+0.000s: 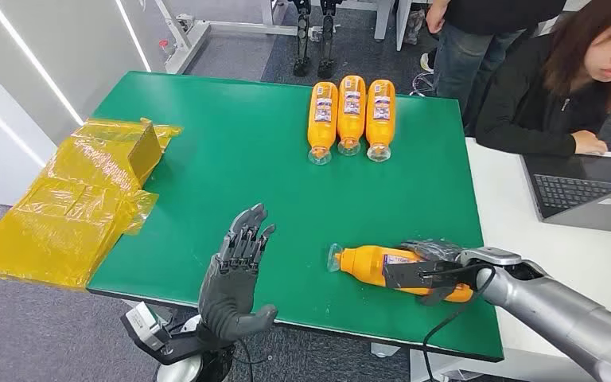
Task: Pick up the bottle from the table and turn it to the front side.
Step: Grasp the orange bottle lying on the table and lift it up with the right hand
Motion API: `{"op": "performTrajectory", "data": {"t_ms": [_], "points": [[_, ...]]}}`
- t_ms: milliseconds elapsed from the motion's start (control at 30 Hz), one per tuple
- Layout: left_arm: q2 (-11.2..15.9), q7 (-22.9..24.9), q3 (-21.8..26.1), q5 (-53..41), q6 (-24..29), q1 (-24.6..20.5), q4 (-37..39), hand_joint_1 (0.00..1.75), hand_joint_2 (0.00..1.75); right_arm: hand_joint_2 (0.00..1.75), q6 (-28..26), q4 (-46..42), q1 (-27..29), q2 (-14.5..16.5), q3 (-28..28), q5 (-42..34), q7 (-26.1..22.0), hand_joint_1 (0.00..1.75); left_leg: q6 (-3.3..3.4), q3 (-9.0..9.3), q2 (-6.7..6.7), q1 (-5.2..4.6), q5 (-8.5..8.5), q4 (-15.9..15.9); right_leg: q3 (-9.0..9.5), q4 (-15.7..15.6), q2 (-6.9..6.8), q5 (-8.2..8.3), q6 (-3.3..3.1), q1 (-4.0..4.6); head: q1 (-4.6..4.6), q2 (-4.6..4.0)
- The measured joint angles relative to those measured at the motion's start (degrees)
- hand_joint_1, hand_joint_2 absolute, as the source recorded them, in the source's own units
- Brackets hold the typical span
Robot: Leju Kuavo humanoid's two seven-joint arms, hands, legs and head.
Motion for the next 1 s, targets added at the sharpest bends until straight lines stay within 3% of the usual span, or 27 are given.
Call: {"op": "performTrajectory", "data": {"t_ms": [33, 67, 167, 200, 400, 733, 1000], "points": [[0.0, 0.0, 0.0, 0.0, 0.1, 0.0, 0.0, 0.00, 1.75, 1.75, -0.4, 0.3, 0.2, 0.2, 0.0, 0.1, -0.1, 0.00, 0.00, 0.02, 0.00, 0.01, 0.00, 0.0, 0.02, 0.0, 0.00, 0.00, 0.00, 0.01, 0.00, 0.00], [0.0, 0.0, 0.0, -0.1, 0.2, 0.0, 0.0, 0.00, 1.75, 1.75, -0.9, 0.6, 0.4, 0.5, 0.0, 0.4, -0.3, 0.13, 0.00, 0.04, 0.00, 0.02, 0.00, 0.0, 0.05, 0.0, 0.00, 0.00, 0.00, 0.02, 0.00, 0.00], [-0.1, 0.0, 0.0, -0.3, 0.4, 0.0, 0.0, 0.00, 1.75, 1.75, -4.8, 3.0, 2.0, 2.4, 0.0, 2.4, -1.3, 1.44, -0.05, 0.26, 0.04, 0.06, -0.05, 0.0, 0.27, 0.0, 0.05, -0.01, -0.03, 0.05, 0.01, 0.00], [-0.1, 0.0, 0.1, -0.4, 0.4, 0.1, 0.0, 0.00, 1.75, 1.75, -6.1, 3.8, 2.5, 3.1, -0.1, 3.2, -1.6, 1.75, -0.09, 0.39, 0.09, 0.07, -0.09, 0.0, 0.38, 0.0, 0.11, -0.01, -0.04, 0.07, 0.01, 0.00], [-0.2, 0.0, 0.2, -0.8, 0.8, 0.1, 0.0, 0.00, 1.75, 1.75, -10.6, 7.1, 4.1, 6.1, -1.2, 6.0, -2.3, 1.75, -0.18, 1.12, 0.37, 0.14, -0.25, -0.1, 0.98, -0.1, 0.37, -0.07, -0.12, 0.15, 0.00, 0.00], [-0.5, 0.0, 0.3, -1.2, 1.0, 0.1, 0.0, 0.00, 1.75, 1.75, -15.1, 7.5, 4.8, 6.6, -4.1, 8.9, -1.9, 1.75, -0.14, 1.40, 0.36, 0.13, -0.20, -0.1, 1.33, -0.1, 0.36, -0.01, -0.11, 0.14, 0.00, 0.00], [-0.3, 0.0, 0.3, -1.4, 2.0, 1.2, -0.7, 0.00, 1.75, 1.75, -15.9, 0.4, 2.2, 1.9, -12.2, 9.2, -2.2, 1.75, 0.05, 0.01, -0.03, -0.02, 0.34, 0.0, 0.08, -0.1, 0.01, 0.37, 0.08, -0.03, 0.00, 0.00]]}}
